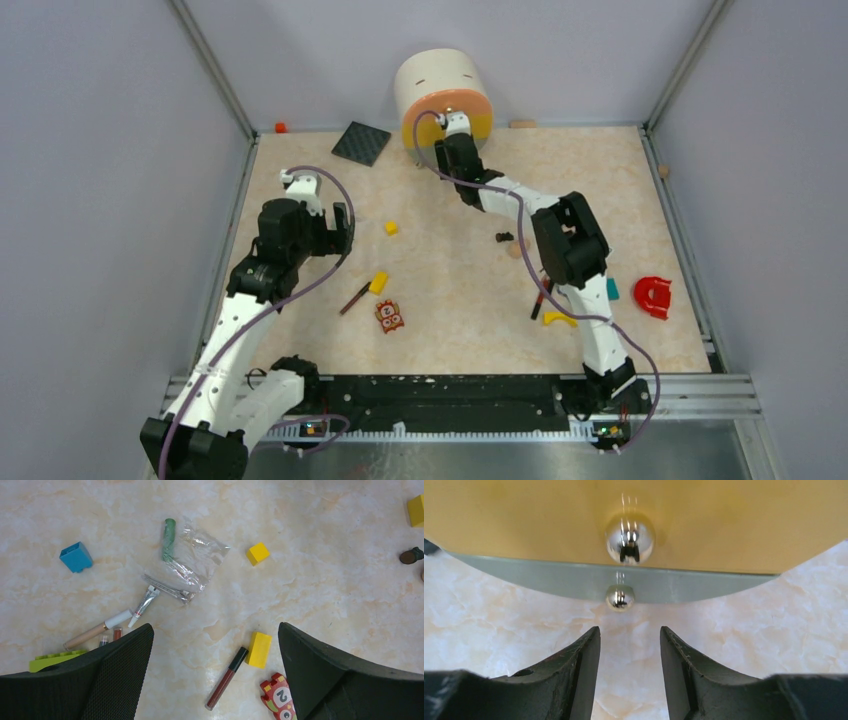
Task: Organize the makeup
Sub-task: Close the makeup storage box.
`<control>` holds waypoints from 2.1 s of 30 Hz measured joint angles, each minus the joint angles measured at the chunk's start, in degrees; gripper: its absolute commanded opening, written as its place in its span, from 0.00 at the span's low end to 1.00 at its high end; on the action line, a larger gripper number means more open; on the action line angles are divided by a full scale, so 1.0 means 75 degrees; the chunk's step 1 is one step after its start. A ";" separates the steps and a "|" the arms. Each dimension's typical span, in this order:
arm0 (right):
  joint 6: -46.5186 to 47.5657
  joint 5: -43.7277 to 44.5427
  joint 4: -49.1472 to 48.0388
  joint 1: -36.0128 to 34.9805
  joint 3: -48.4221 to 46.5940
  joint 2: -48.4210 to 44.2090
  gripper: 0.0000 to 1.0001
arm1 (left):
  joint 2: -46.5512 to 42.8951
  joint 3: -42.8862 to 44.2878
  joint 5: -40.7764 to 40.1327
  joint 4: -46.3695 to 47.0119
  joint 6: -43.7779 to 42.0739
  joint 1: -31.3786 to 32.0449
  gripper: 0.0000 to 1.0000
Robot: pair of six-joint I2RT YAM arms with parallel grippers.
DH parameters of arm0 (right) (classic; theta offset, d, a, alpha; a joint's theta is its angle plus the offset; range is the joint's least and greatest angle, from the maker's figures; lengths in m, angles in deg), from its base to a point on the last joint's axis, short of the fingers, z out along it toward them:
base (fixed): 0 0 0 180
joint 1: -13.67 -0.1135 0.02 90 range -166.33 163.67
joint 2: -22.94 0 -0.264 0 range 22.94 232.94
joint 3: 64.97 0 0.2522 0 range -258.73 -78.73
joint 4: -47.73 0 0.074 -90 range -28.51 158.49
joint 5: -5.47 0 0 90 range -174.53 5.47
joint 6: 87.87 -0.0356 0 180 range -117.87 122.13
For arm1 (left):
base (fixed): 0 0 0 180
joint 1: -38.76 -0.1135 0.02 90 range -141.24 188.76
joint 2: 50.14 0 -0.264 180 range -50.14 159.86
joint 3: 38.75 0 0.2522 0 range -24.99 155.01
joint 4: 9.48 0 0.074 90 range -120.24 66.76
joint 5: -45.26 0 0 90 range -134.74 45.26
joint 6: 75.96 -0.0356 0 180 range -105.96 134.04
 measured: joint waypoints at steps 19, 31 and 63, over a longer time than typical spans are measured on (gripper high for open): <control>-0.0119 -0.0262 0.0877 0.0154 -0.2451 0.1422 0.44 | 0.0000 0.0000 0.0000 0.0003 -0.0003 0.0000 0.99; -0.0198 -0.0417 0.0694 0.0172 -0.2072 0.1247 0.45 | 0.0000 0.0000 -0.0003 0.0003 -0.0003 0.0000 0.99; -0.2903 -0.3678 0.3019 0.2538 -0.3147 -0.1122 0.72 | 0.4048 0.2011 -0.0414 0.3532 0.1620 0.1740 0.99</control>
